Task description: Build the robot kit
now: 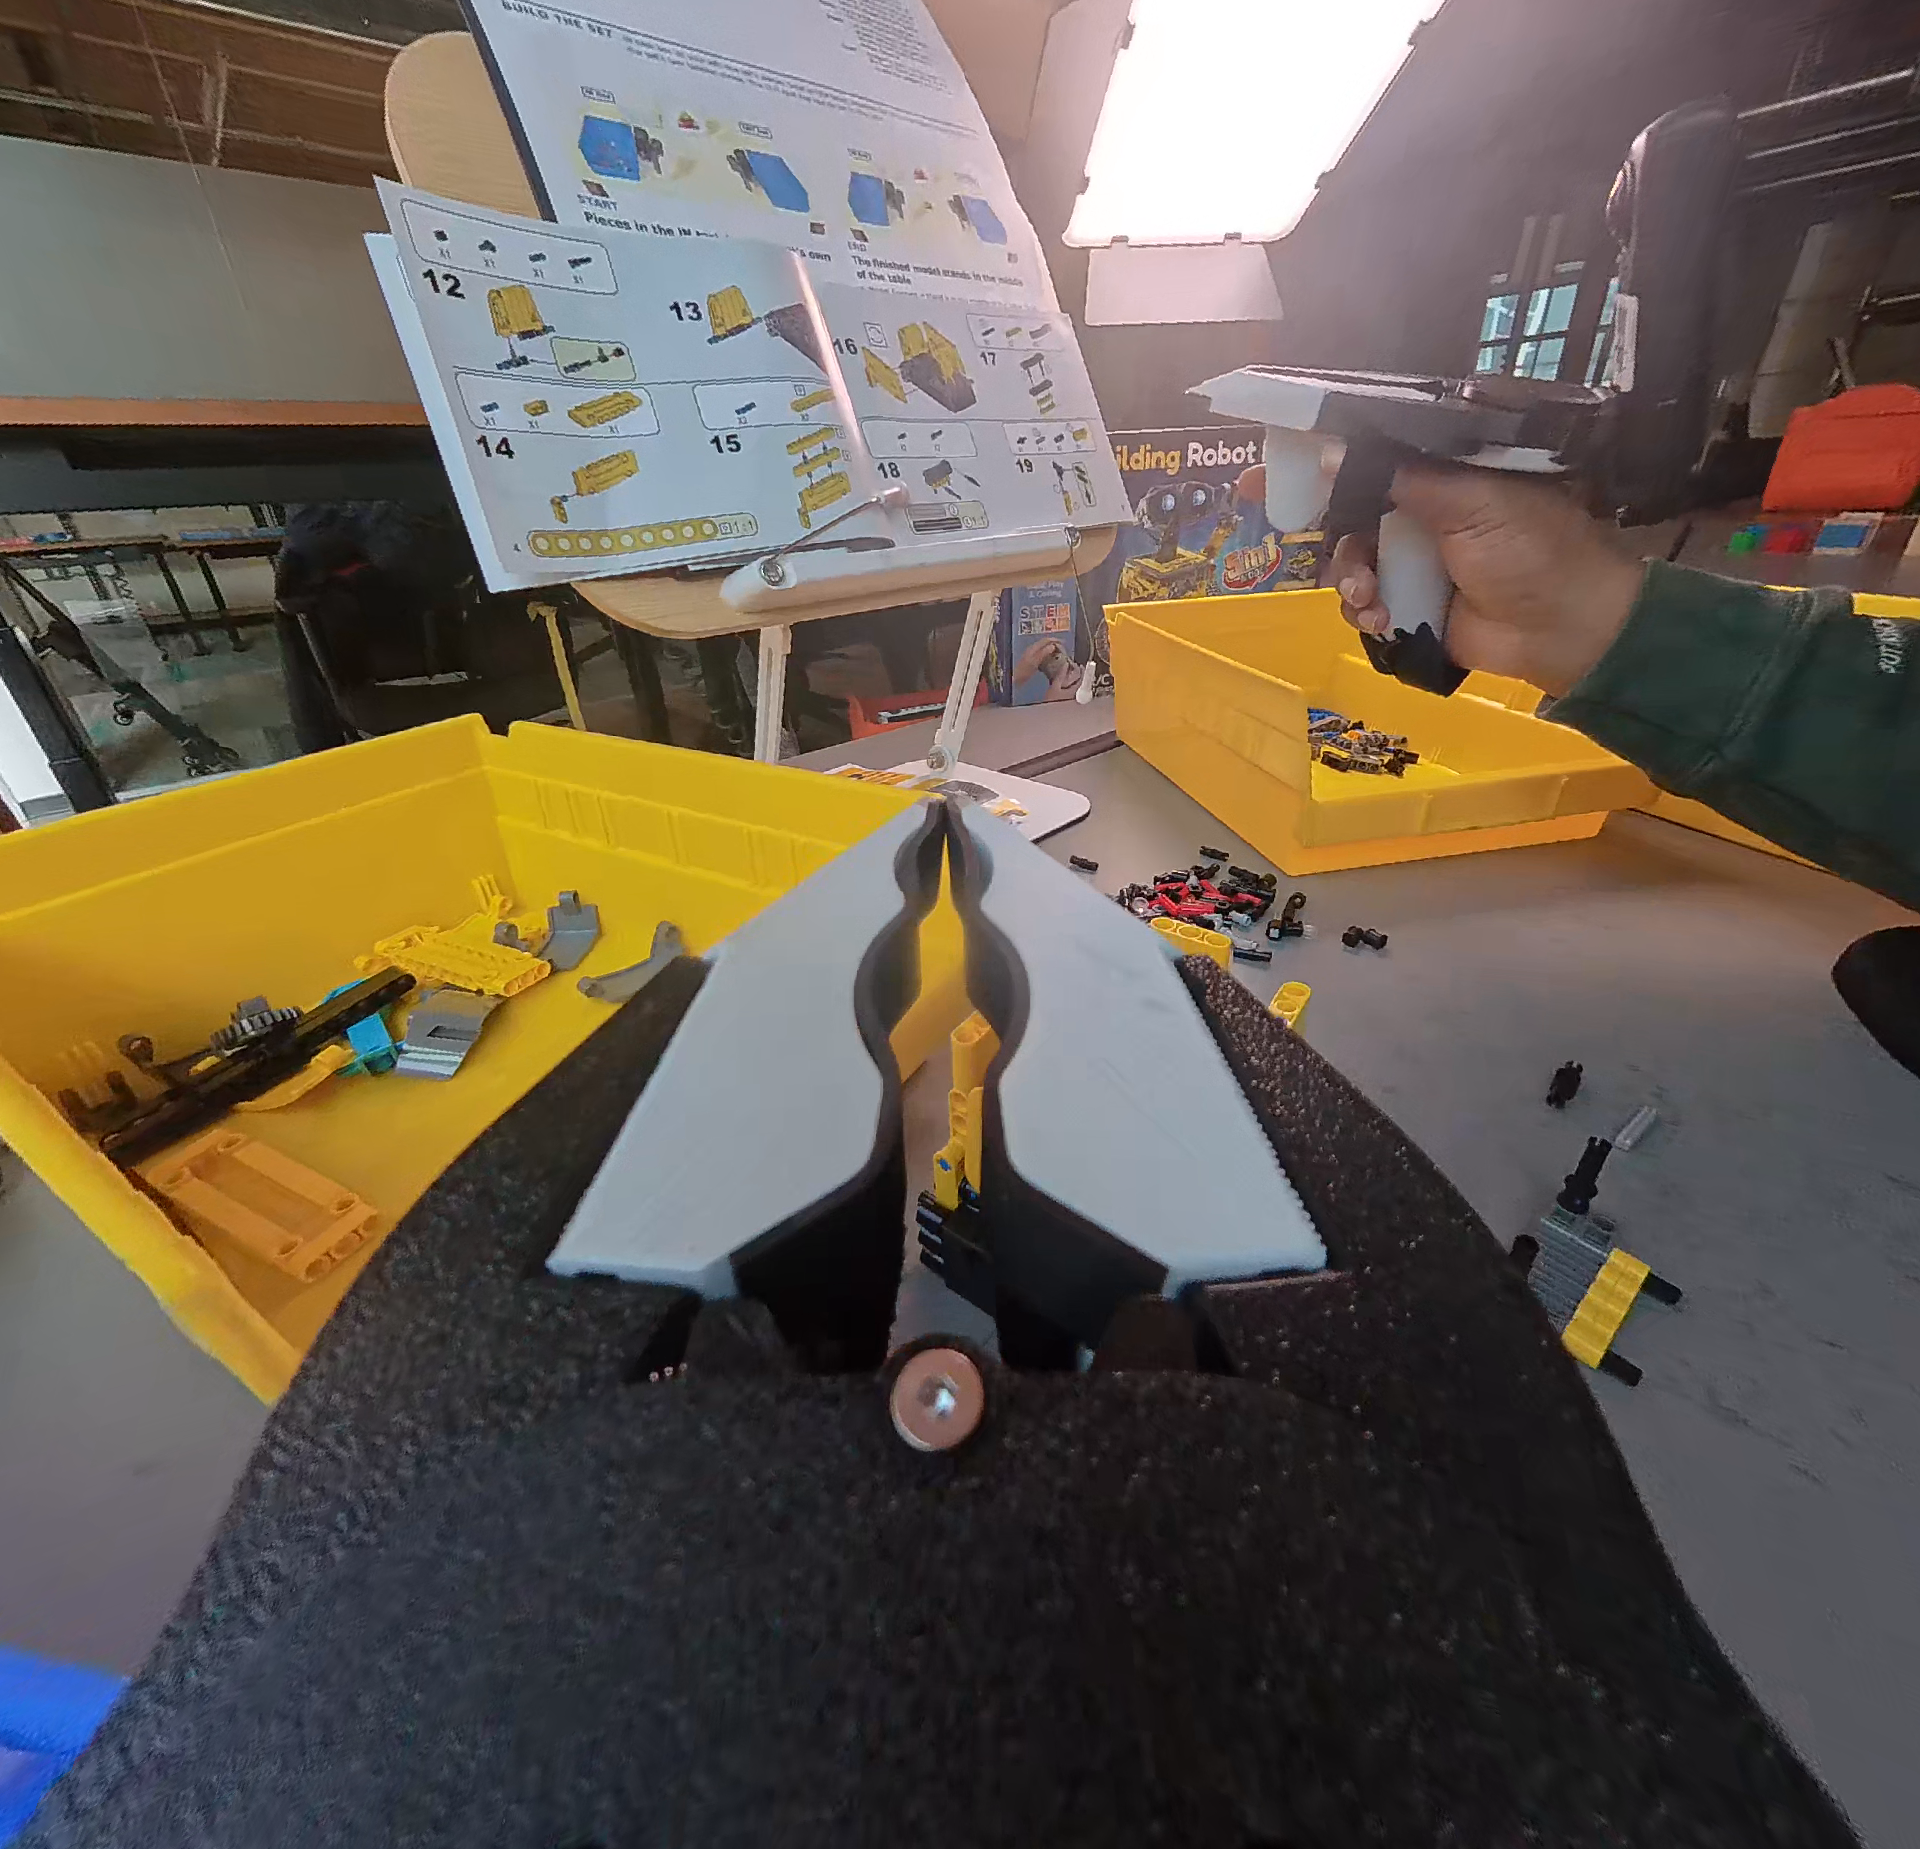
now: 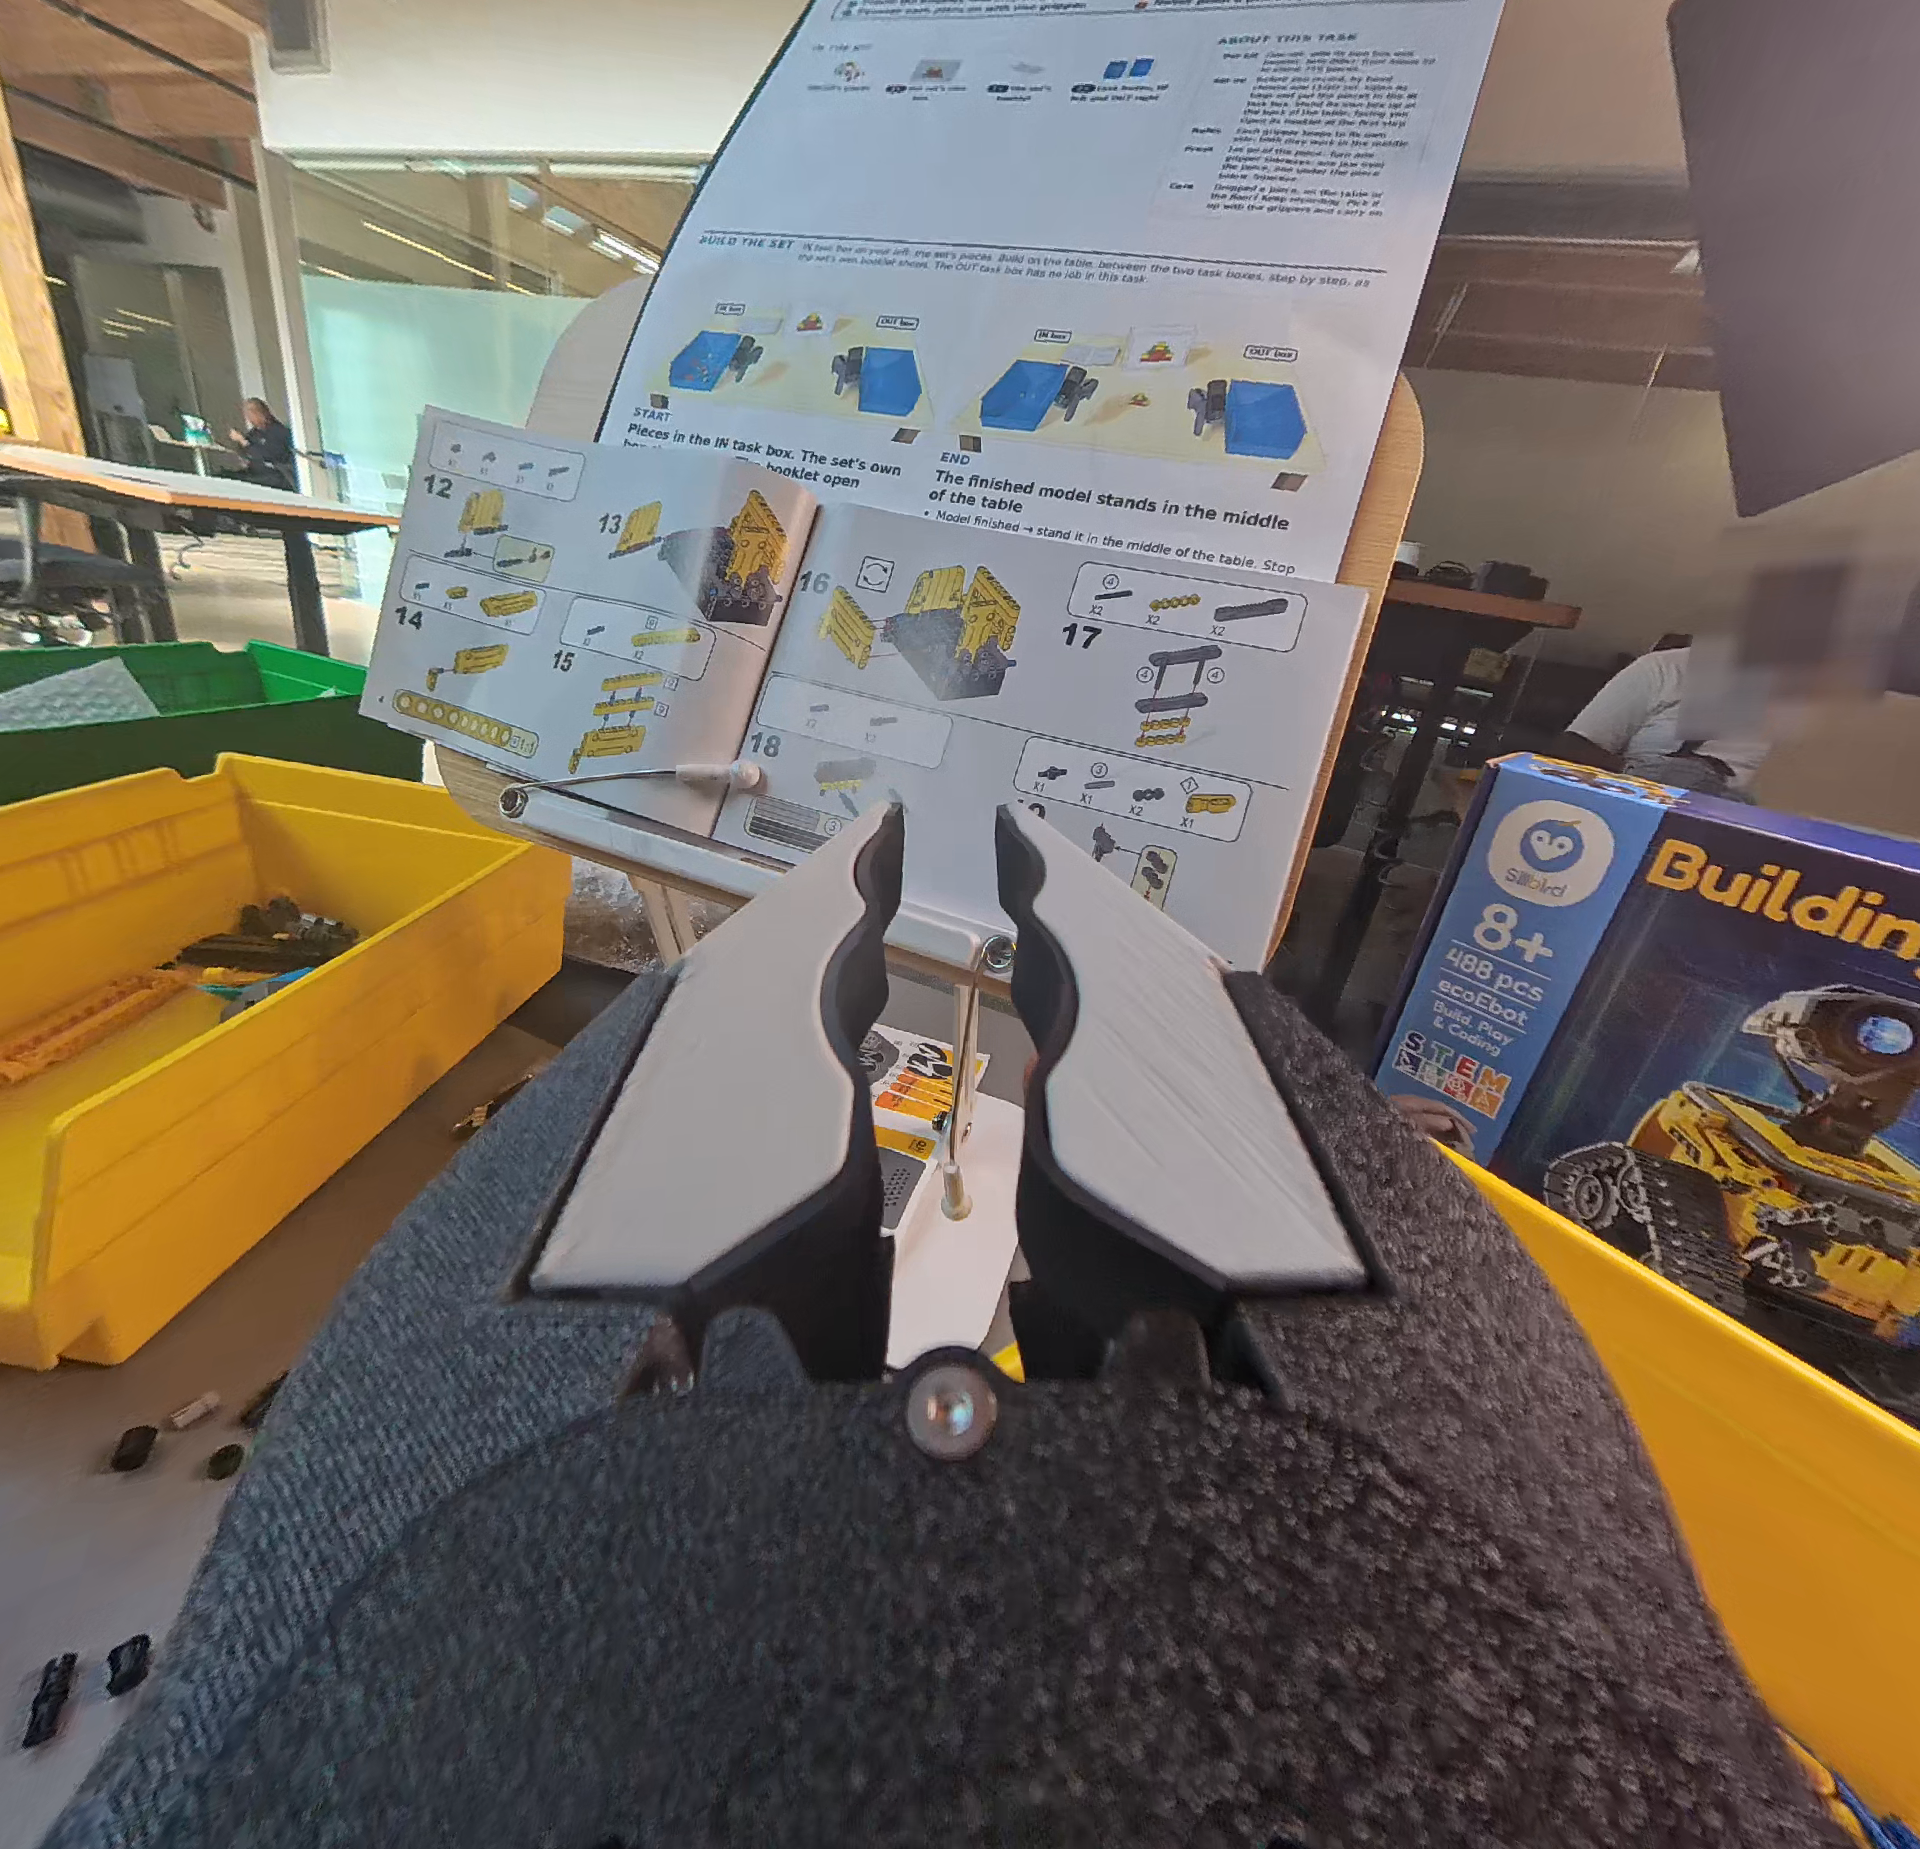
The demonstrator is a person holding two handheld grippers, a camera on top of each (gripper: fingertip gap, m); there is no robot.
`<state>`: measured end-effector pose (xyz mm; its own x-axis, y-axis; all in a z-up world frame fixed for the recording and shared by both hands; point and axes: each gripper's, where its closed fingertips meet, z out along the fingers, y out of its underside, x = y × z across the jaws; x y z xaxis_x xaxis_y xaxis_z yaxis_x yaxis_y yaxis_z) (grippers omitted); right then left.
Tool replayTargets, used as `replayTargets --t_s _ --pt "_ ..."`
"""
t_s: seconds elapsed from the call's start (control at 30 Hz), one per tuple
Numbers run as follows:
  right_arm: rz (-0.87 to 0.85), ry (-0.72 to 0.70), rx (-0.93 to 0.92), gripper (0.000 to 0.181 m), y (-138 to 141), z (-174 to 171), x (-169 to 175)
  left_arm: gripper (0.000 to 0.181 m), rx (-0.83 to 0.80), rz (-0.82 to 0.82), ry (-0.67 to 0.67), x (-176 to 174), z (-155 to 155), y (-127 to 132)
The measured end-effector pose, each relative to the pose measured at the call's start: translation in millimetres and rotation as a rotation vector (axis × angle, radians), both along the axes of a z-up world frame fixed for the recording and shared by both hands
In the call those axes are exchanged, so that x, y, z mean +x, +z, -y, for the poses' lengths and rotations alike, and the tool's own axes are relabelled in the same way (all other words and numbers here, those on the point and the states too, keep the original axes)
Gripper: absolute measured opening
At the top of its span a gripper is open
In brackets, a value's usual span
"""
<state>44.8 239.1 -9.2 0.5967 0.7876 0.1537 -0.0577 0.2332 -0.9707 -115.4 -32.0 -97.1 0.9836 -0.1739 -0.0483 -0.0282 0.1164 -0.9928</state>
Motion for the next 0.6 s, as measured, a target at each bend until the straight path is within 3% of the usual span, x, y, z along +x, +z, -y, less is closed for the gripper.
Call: replayTargets --t_s 0.4,0.6 --pt "0.008 0.022 0.059 0.017 16.8 21.0 4.7 0.000 -0.041 -0.063 -0.018 12.5 -3.6 -8.3" --pt "0.010 0.005 0.054 0.018 19.0 23.2 6.9 0.000 0.001 -0.031 0.039 0.8 -7.8 6.3"
